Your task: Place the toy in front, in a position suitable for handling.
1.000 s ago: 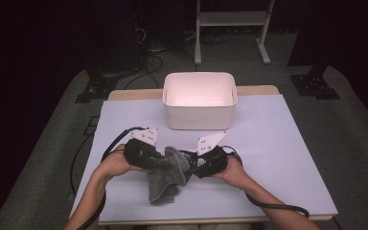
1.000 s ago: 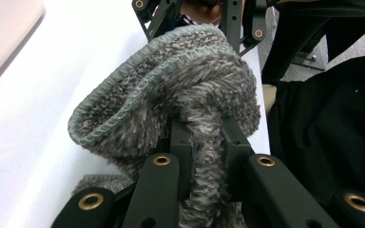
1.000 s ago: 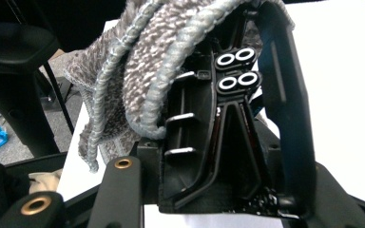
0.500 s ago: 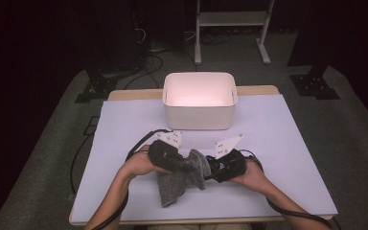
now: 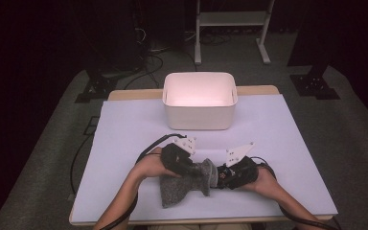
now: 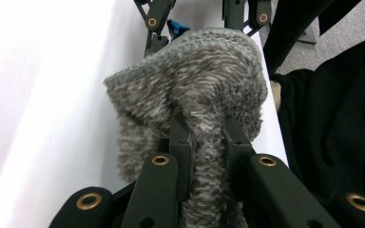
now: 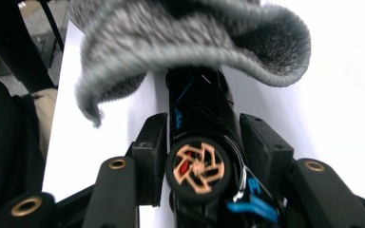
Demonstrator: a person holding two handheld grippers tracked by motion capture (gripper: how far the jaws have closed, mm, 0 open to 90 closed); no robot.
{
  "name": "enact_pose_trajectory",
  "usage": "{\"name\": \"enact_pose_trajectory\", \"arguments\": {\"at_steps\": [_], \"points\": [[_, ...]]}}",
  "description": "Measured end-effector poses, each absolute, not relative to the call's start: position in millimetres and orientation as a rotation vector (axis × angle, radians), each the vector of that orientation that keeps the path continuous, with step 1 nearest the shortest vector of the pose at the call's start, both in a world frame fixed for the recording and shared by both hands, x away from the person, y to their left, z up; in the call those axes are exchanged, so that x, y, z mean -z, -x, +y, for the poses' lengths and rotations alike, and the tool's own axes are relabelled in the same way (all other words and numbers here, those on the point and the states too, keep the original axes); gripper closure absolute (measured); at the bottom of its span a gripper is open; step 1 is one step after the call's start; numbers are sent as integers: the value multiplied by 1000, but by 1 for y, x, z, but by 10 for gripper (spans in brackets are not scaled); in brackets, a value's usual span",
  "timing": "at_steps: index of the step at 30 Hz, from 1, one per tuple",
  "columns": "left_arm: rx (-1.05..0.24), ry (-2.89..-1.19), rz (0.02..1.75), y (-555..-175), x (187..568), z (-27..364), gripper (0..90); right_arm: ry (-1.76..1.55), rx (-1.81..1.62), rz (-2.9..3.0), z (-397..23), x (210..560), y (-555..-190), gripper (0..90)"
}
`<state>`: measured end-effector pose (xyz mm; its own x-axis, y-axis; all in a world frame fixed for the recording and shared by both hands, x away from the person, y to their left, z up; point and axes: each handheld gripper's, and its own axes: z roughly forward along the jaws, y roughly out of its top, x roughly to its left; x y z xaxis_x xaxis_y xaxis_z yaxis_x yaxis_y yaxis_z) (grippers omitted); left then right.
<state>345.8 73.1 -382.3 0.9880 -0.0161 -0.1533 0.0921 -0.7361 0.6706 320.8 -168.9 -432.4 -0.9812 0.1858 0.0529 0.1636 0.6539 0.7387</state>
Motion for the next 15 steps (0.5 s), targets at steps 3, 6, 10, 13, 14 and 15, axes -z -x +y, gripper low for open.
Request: {"name": "enact_pose_trajectory", "arguments": {"at_steps": [3,6,10,13,14,15], "points": [[168,-2397,66,-344,380,82,787,-291,-1251,2846,-162,433,-321,525],[129,-2416,93,-343,377,95,787,-240,-1195,2854,-152,434,-321,521],[127,-2441,141,-342,380,110,787,-233,-1144,2871,-141,437,-321,533],[138,-2435,157,-342,385,117,785,-240,-1125,2881,-136,439,-323,546],[143,-2424,165,-342,386,118,785,-246,-1124,2886,-136,439,-323,549],[144,-2422,167,-342,386,120,785,-246,-1120,2891,-136,438,-323,551]]}}
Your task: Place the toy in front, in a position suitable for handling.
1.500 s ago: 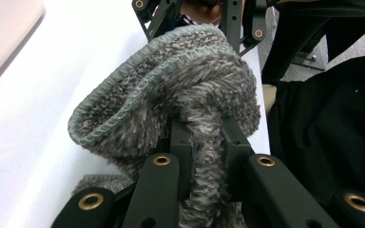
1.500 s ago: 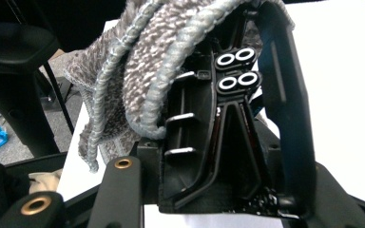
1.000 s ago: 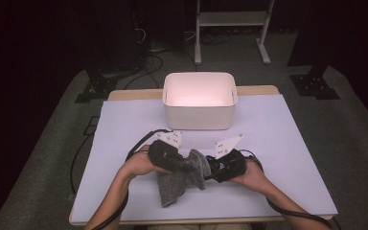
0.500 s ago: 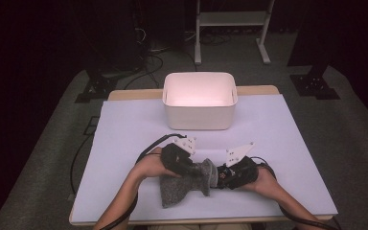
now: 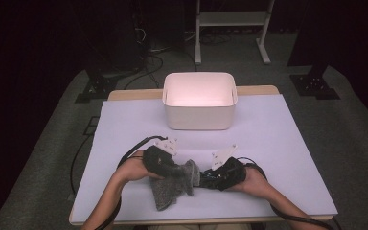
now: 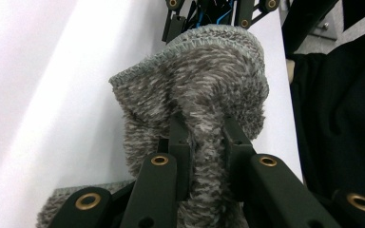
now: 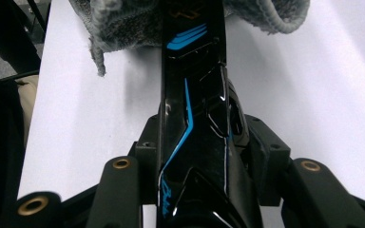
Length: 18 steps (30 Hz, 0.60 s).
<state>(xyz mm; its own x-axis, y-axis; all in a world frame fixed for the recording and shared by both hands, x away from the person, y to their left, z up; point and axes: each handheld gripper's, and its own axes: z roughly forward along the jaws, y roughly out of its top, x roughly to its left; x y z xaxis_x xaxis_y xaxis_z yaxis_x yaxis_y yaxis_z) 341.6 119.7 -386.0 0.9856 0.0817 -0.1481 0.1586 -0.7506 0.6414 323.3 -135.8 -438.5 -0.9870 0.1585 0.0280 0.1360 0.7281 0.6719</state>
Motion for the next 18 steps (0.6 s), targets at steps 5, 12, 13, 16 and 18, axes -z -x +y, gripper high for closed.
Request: {"name": "enact_pose_trajectory", "arguments": {"at_steps": [5,12,13,16,18], "points": [[134,-2395,179,-344,378,132,786,-241,-1141,2879,-137,439,-325,554],[77,-2366,248,-348,355,163,786,-214,-1163,2820,-136,432,-343,554],[66,-2368,256,-348,353,166,786,-213,-1152,2811,-135,432,-344,554],[56,-2378,265,-347,349,172,786,-176,-1075,2801,-132,435,-343,552],[58,-2370,273,-347,350,174,785,-195,-1084,2800,-133,438,-341,548]]}}
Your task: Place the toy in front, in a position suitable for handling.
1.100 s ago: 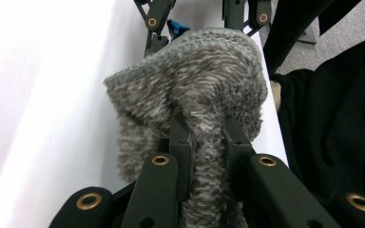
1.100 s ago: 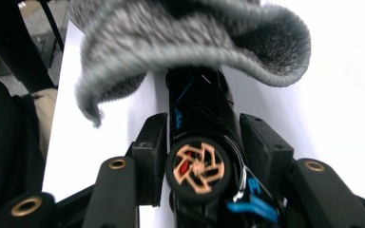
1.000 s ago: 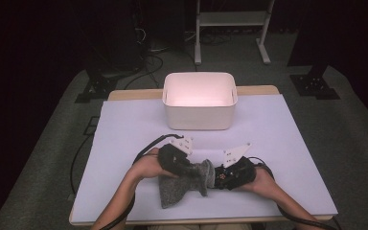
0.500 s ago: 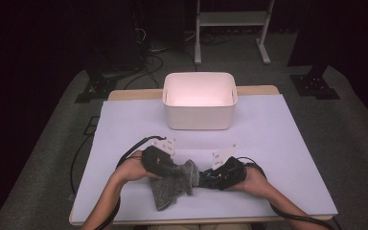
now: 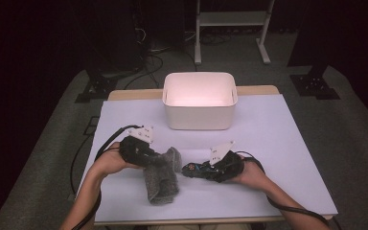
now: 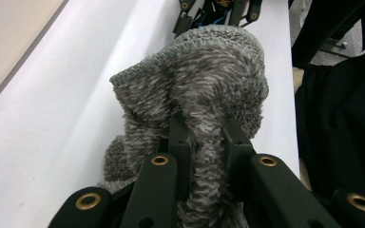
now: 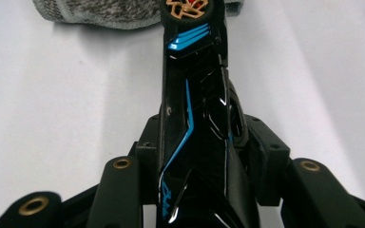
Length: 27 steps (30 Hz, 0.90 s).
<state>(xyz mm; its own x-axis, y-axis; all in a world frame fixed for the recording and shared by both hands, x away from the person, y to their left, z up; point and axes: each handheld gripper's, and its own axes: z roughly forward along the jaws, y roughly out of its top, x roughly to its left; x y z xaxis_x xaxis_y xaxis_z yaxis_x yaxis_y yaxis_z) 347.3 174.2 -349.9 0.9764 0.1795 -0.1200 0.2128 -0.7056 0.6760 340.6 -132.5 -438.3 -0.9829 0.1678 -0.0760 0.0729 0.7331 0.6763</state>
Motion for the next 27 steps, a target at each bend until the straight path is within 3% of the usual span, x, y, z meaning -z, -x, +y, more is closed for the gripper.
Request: {"name": "enact_pose_trajectory", "arguments": {"at_steps": [8,27], "points": [[87,-2385,247,-346,357,164,781,-318,-1183,2879,-135,435,-335,360],[148,-2425,182,-344,371,139,770,-406,-1264,2921,-147,439,-316,225]]}}
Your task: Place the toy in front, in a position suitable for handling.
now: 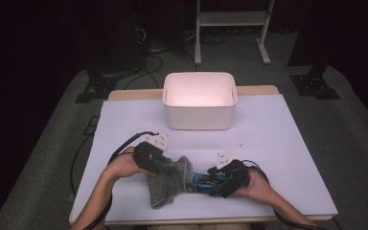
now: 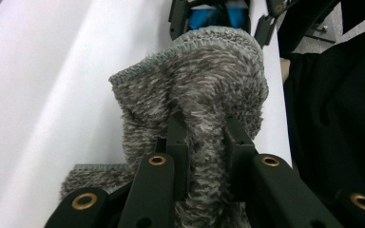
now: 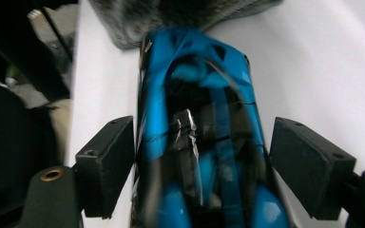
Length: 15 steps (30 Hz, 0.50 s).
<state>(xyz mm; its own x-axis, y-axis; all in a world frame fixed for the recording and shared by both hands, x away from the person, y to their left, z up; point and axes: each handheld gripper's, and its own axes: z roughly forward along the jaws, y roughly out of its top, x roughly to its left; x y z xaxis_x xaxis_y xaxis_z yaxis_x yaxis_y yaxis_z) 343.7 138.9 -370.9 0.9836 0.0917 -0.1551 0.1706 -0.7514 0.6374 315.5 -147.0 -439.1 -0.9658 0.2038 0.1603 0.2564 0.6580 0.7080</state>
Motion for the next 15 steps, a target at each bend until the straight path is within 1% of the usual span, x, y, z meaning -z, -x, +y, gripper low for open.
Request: {"name": "enact_pose_trajectory", "arguments": {"at_steps": [4,5,9,15], "points": [[162,-2426,178,-341,375,136,770,395,1178,-2827,-146,443,-313,209],[165,-2428,167,-340,377,135,770,395,1187,-2820,-147,444,-314,221],[183,-2435,143,-337,382,127,769,374,1179,-2822,-149,442,-311,202],[215,-2452,114,-335,395,113,769,374,1162,-2836,-161,439,-305,175]]}}
